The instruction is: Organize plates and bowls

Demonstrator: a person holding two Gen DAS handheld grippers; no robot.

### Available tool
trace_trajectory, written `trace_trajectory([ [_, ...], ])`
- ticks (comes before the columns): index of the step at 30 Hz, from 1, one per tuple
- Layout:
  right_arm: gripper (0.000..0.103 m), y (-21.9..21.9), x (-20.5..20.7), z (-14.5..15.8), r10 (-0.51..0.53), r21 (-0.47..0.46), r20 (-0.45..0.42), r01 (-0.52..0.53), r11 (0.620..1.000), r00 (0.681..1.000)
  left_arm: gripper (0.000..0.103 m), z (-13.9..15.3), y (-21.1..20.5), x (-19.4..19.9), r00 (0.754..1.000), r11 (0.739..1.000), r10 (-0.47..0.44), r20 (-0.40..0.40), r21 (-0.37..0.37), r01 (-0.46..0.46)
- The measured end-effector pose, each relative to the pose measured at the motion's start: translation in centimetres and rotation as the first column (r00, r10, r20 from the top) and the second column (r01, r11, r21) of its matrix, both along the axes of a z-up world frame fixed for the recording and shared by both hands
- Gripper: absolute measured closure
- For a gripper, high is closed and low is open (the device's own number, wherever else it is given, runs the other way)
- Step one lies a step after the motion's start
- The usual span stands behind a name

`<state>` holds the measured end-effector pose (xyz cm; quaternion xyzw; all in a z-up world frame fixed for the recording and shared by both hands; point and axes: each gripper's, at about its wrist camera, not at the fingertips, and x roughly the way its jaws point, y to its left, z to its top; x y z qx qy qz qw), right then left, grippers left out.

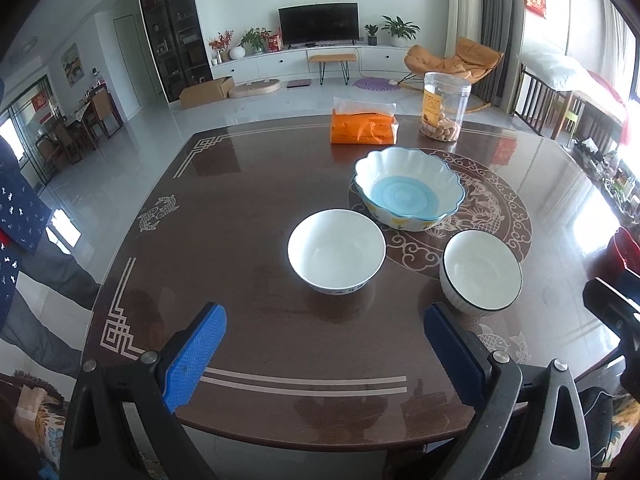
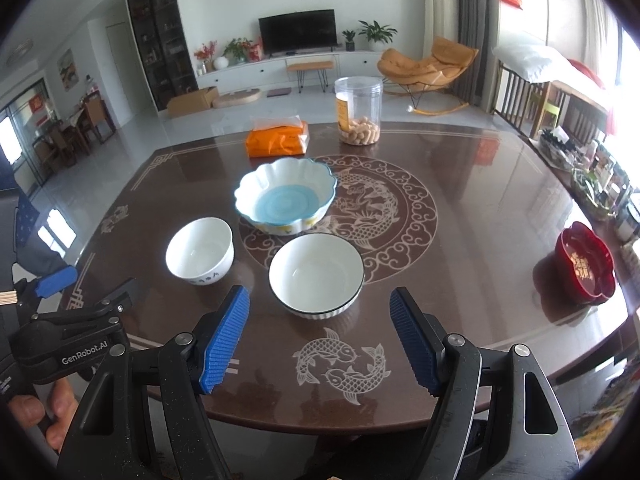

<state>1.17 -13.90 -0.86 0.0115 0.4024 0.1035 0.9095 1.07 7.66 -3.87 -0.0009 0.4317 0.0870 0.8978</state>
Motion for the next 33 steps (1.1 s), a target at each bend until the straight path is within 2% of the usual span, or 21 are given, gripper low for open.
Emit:
trace_trajectory([
  [3,0.027,1.4,1.5,0.5,0.006,-0.015,0.005,-0.006,1.000,1.000,0.004,1.0,0.0,0.7,0.999,1.000,-0.005,0.032,0.017,0.004],
  [6,0.027,2.8,3.0,1.1,0.017,-0.036,0.000,-0.017,0.999,1.000,0.004,1.8,1.3,0.5,0.998,0.999,0.028,0.052,-0.019,-0.027],
  [9,0.027,2.7,2.1,1.4,0.023,-0.036,0.041,-0.022,0.999,0.999,0.004,1.2,1.8,0.5,0.999,0.999,0.029,0.026,-0.043,-0.028],
  [13,0.027,2.4,2.3,0.1,0.014,-0.039,-0.012,-0.014,0.999,1.000,0.004,-0.3,1.6,0.9,1.000,0.997,0.008,-0.027,-0.075,-0.010],
  [17,0.027,1.8,1.9,0.2,-0.001,-0.030,-0.005,0.000,1.000,1.000,0.004,-0.3,1.6,1.1,1.000,0.998,0.009,-0.013,-0.060,-0.009],
  [21,0.027,1.4,2.1,0.7,-0.022,-0.039,0.016,0.023,0.999,1.000,0.004,0.9,1.6,1.3,1.000,0.999,0.008,0.018,-0.052,-0.007],
  [26,0.027,1.6,2.4,0.9,-0.026,-0.032,0.022,0.027,0.999,0.999,0.004,2.4,0.5,1.1,0.997,1.000,0.004,0.073,0.014,-0.005],
  [33,0.027,2.0,2.6,0.9,-0.010,-0.032,0.028,0.011,0.999,1.000,0.004,1.9,1.0,1.5,0.998,1.000,0.012,0.067,0.002,-0.012],
])
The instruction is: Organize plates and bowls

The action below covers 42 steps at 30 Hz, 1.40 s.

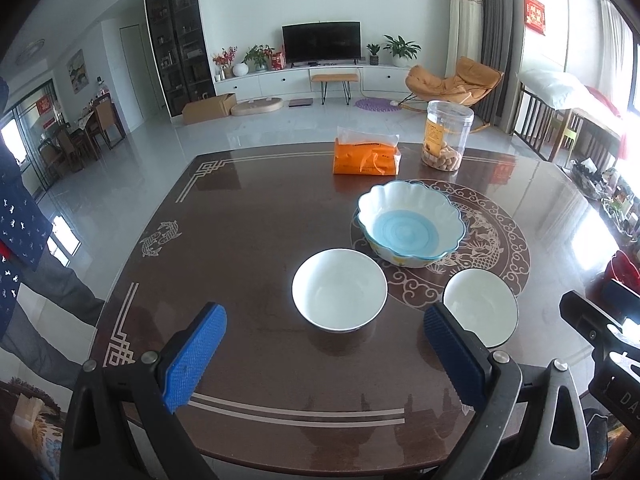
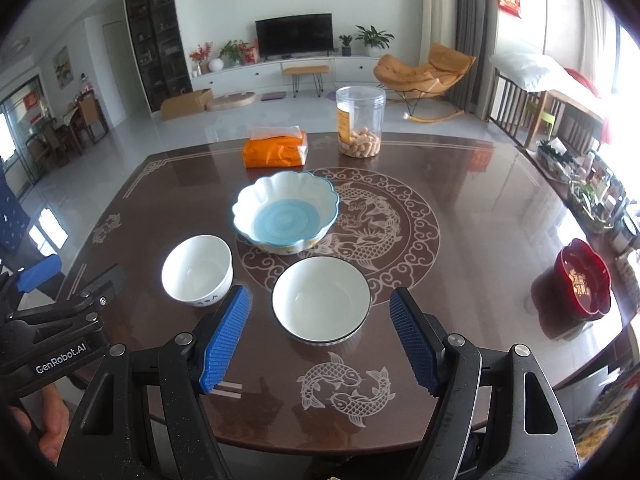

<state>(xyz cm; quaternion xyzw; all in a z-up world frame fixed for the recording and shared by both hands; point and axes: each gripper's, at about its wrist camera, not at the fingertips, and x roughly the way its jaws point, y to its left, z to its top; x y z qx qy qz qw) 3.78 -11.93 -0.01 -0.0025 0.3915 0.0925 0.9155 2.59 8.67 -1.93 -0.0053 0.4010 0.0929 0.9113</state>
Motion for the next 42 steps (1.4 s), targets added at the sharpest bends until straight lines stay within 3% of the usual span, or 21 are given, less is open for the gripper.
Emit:
trace_trajectory([
  [2,0.027,0.1,0.3,-0.1,0.007,0.004,0.001,-0.007,1.000,1.000,0.004,-0.6,0.3,0.7,1.000,1.000,-0.012,-0.024,-0.014,0.011],
  [7,0.027,0.2,1.9,-0.8,0.048,0.013,-0.019,-0.047,0.999,0.999,0.004,-2.1,1.7,4.5,0.991,0.988,-0.091,-0.097,-0.135,0.078],
  [13,0.027,-1.7,9.4,-1.2,0.098,0.094,-0.033,-0.094,0.991,0.995,0.004,-3.0,3.0,14.3,0.982,0.982,-0.140,-0.125,-0.145,0.121],
  [15,0.027,-2.0,13.5,-2.5,0.133,0.124,-0.114,-0.119,0.985,0.984,0.004,-4.4,2.8,18.1,0.972,0.980,-0.158,-0.173,-0.146,0.133],
  [17,0.027,-2.3,17.5,-4.8,0.147,0.192,-0.250,-0.100,0.976,0.957,0.005,-6.2,2.5,21.8,0.961,0.983,-0.163,-0.223,-0.122,0.139],
  [20,0.027,-2.7,21.7,-8.6,0.128,0.229,-0.411,-0.034,0.973,0.903,0.016,-8.7,2.8,25.8,0.946,0.987,-0.143,-0.292,-0.112,0.115],
  [26,0.029,-1.1,25.6,-13.4,0.128,0.253,-0.495,0.002,0.968,0.860,0.027,-12.2,2.6,29.8,0.916,0.991,-0.133,-0.378,-0.078,0.111],
  [30,0.029,-0.2,27.0,-15.2,0.122,0.243,-0.509,0.007,0.970,0.852,0.044,-14.0,2.2,31.3,0.901,0.992,-0.127,-0.415,-0.072,0.106],
  [32,0.039,0.1,27.6,-15.7,0.128,0.260,-0.514,0.011,0.966,0.848,0.054,-14.9,2.2,31.6,0.891,0.990,-0.134,-0.433,-0.101,0.100],
  [33,0.053,0.3,27.8,-16.0,0.132,0.266,-0.518,0.013,0.964,0.845,0.061,-15.3,2.2,31.7,0.886,0.987,-0.146,-0.440,-0.129,0.098],
  [35,0.075,0.5,28.1,-16.6,0.127,0.260,-0.533,0.018,0.966,0.837,0.071,-15.9,1.9,31.8,0.877,0.982,-0.160,-0.452,-0.165,0.094],
  [36,0.082,0.5,28.1,-16.8,0.122,0.249,-0.532,0.018,0.968,0.838,0.081,-16.1,1.7,31.8,0.876,0.978,-0.172,-0.451,-0.181,0.099],
  [37,0.086,0.5,28.2,-17.0,0.120,0.235,-0.533,0.010,0.972,0.838,0.089,-16.2,1.3,31.8,0.876,0.975,-0.186,-0.446,-0.192,0.109],
  [40,0.089,0.2,28.3,-17.1,0.141,0.245,-0.529,-0.009,0.969,0.837,0.088,-16.2,0.3,31.3,0.886,0.982,-0.180,-0.427,-0.130,0.137],
  [42,0.089,0.5,28.1,-16.9,0.143,0.214,-0.516,-0.034,0.976,0.845,0.090,-16.2,0.7,31.0,0.885,0.979,-0.176,-0.430,-0.175,0.110],
])
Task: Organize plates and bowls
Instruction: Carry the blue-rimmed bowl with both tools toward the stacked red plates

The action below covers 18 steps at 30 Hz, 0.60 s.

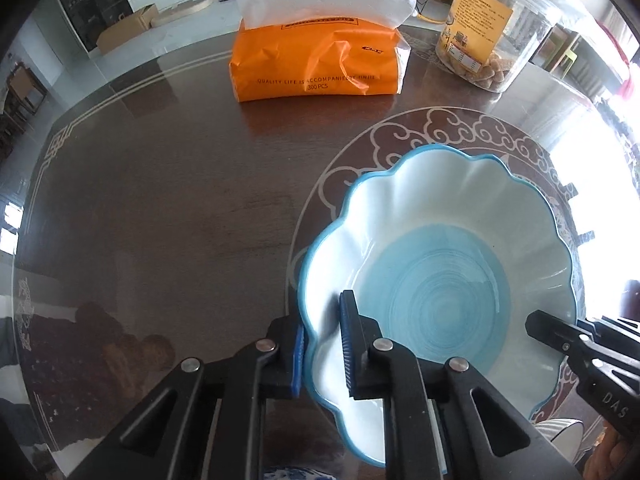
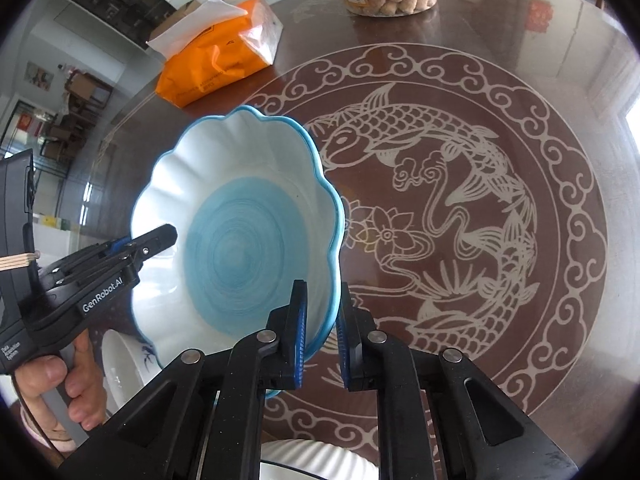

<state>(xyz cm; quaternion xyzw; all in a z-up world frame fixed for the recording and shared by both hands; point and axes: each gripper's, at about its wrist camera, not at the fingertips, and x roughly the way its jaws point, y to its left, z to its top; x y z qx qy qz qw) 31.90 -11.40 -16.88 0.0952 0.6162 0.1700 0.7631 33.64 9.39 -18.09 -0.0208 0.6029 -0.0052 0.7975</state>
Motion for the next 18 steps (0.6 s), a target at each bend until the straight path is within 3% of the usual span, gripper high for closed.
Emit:
trace_trajectory([
  [2,0.089,0.3,-0.3,0.2,0.019,-0.037,0.024,-0.018,0.999,1.000,0.091,0.3,0.0,-0.3,1.000,1.000,0.010,0.006,-0.018,-0.010],
  [11,0.088,-3.3,-1.7,3.0,-0.007,-0.013,0.092,0.008,1.000,0.996,0.091,4.2,-4.0,-0.8,0.995,0.999,-0.037,0.088,-0.029,0.040],
  [18,0.088,-9.5,-4.1,6.8,-0.078,-0.030,0.162,0.084,0.996,0.984,0.091,6.9,-11.0,-2.1,0.984,0.990,-0.122,0.129,-0.054,0.130],
])
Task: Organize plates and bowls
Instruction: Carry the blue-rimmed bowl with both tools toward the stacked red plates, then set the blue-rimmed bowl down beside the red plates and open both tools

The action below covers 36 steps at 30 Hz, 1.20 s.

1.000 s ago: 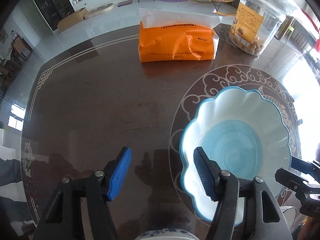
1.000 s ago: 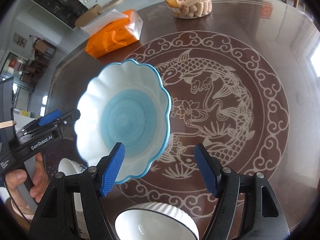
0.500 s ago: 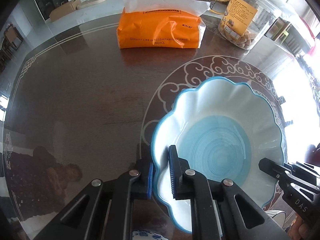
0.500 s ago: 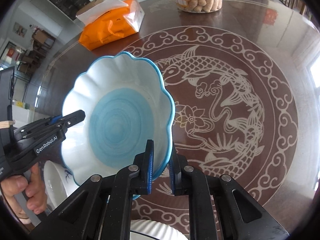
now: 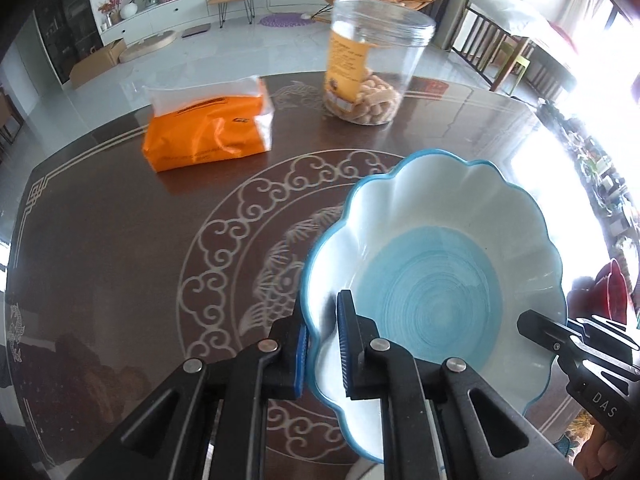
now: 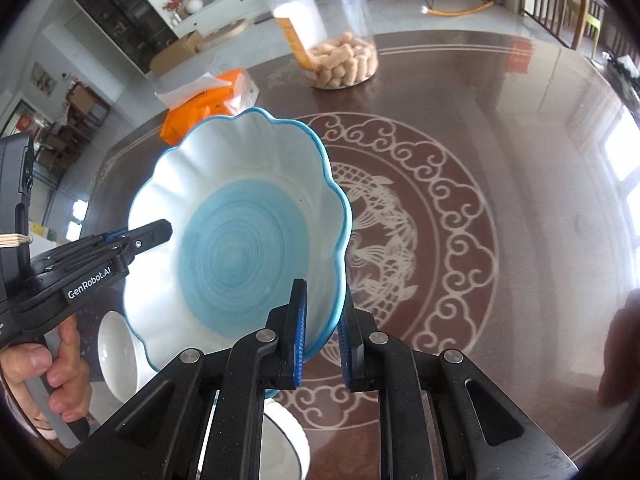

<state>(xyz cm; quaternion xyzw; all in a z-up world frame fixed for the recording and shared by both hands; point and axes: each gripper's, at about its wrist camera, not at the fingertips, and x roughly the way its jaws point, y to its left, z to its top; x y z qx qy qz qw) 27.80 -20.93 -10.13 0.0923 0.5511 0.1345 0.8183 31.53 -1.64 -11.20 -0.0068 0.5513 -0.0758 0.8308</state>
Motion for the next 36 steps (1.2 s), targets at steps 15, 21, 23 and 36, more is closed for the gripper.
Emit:
trace_trajectory([
  [15,0.088,-14.7,-10.4,-1.0,-0.182,-0.053,-0.012,0.181,0.982,0.983,0.091,-3.7,-15.7,-7.2,0.986,0.986,-0.159,-0.045,-0.055,0.157],
  [21,0.088,-18.1,-13.2,-3.5,-0.227,-0.037,-0.050,0.225,0.974,0.973,0.091,-6.3,-18.8,-9.4,0.981,0.983,-0.183,-0.071,-0.033,0.181],
  [23,0.088,-18.8,-13.6,-4.3,-0.237,-0.035,-0.053,0.236,0.971,0.970,0.091,-7.2,-19.5,-9.5,0.980,0.983,-0.185,-0.075,-0.026,0.183],
  [36,0.045,-21.6,-15.3,-6.1,-0.331,0.096,-0.003,0.330,0.939,0.944,0.089,-6.9,-21.4,-11.4,0.984,0.982,-0.171,0.050,0.086,0.166],
])
